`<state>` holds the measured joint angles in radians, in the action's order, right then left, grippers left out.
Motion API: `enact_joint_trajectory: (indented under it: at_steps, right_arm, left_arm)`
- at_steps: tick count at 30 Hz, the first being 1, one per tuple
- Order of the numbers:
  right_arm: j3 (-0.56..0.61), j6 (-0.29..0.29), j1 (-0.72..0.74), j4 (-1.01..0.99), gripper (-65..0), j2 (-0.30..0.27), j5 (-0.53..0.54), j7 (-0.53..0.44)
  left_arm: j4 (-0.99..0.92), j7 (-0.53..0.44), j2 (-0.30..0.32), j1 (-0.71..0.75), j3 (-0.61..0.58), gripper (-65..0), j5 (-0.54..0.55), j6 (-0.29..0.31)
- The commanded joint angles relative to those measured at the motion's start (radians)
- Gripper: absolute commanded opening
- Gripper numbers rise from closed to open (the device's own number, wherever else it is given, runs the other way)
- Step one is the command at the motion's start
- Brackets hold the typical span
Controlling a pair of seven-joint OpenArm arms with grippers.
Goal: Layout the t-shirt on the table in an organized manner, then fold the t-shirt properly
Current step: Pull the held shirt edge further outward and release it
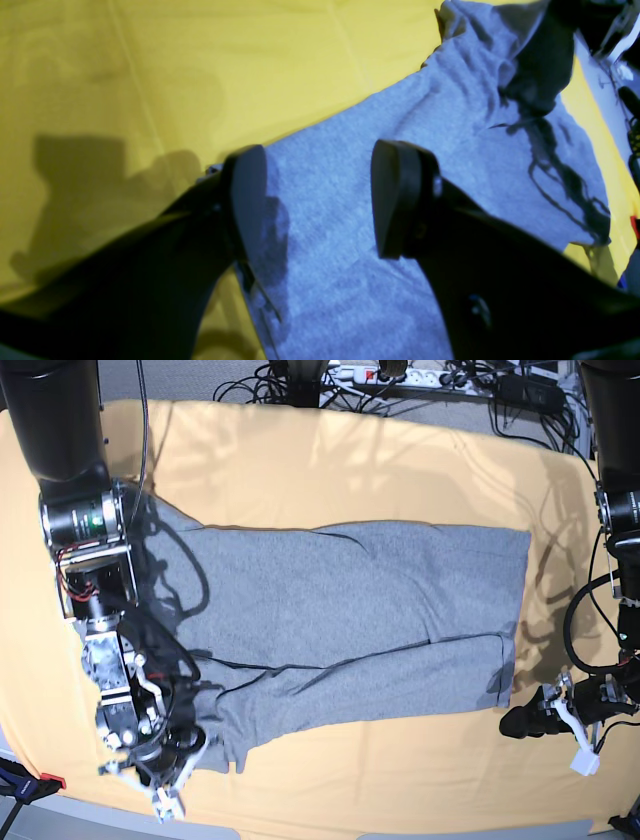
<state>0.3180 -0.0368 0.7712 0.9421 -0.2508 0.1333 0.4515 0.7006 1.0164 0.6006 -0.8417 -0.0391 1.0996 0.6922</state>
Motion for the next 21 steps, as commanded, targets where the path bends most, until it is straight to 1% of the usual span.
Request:
enact_joint_trajectory:
  at_steps: [1, 3, 4, 5, 6, 8, 9, 10, 11, 12, 13, 17, 18, 19, 21]
  right_arm:
    - [-0.006, 0.037, 0.058, 0.015, -65.0, -0.007, -0.028, -0.038]
    - [-0.006, 0.088, 0.082, 0.015, -65.0, -0.007, -0.077, -0.050]
    - [-0.006, 0.090, 0.096, 0.015, -65.0, -0.008, -0.090, -0.050]
    - [-0.006, 0.080, 0.110, 0.015, -63.5, -0.008, -0.089, -0.048]
    - [-0.005, 0.057, 0.123, 0.015, -58.4, -0.008, -0.089, -0.048]
    - [-0.005, 0.010, 0.143, 0.015, -45.8, -0.011, -0.082, -0.047]
    - [-0.005, 0.001, 0.151, 0.015, -39.4, -0.013, -0.082, -0.043]
    - [-0.005, 0.004, 0.158, 0.015, -33.8, -0.015, -0.082, -0.027]
    - [-0.006, 0.013, 0.165, 0.015, -30.5, -0.017, -0.082, -0.008]
    - [-0.005, 0.039, 0.173, 0.015, -30.0, -0.018, -0.083, 0.018]
    - [-0.005, 0.078, 0.181, 0.016, -30.1, -0.021, -0.090, 0.047]
    - [-0.006, 0.267, 0.208, 0.018, -30.1, -0.040, -0.172, 0.146]
    - [-0.005, 0.294, 0.209, 0.018, -30.1, -0.048, -0.193, 0.166]
    - [-0.005, 0.292, 0.208, 0.018, -30.1, -0.058, -0.205, 0.195]
    - [-0.006, 0.225, 0.202, 0.018, -30.9, -0.076, -0.207, 0.262]
  left_arm:
    - [0.017, -0.022, 0.014, -0.034, 0.008, -30.3, 0.026, 0.006]
    - [0.017, -0.021, 0.014, -0.034, 0.008, -30.3, 0.026, 0.006]
    - [0.017, -0.022, 0.014, -0.034, 0.008, -30.3, 0.026, 0.006]
    - [0.017, -0.022, 0.014, -0.034, 0.008, -30.3, 0.026, 0.006]
    - [0.017, -0.022, 0.014, -0.034, 0.008, -30.3, 0.026, 0.006]
    - [0.017, -0.022, 0.014, -0.034, 0.008, -30.3, 0.027, 0.006]
    - [0.017, -0.022, 0.014, -0.034, 0.008, -30.3, 0.026, 0.006]
    - [0.017, -0.022, 0.014, -0.034, 0.008, -30.3, 0.026, 0.006]
    - [0.017, -0.021, 0.015, -0.034, 0.008, -30.3, 0.026, 0.006]
    - [0.017, -0.021, 0.015, -0.034, 0.008, -30.3, 0.025, 0.006]
    - [0.017, -0.022, 0.015, -0.034, 0.008, -30.3, 0.023, 0.006]
    - [0.017, -0.022, 0.015, -0.034, 0.008, -30.3, 0.002, 0.006]
    - [0.017, -0.022, 0.015, -0.034, 0.008, -30.3, 0.000, 0.006]
    - [0.017, -0.022, 0.015, -0.034, 0.008, -30.3, 0.000, 0.006]
    - [0.017, -0.022, 0.016, -0.034, 0.008, -30.3, 0.000, 0.006]
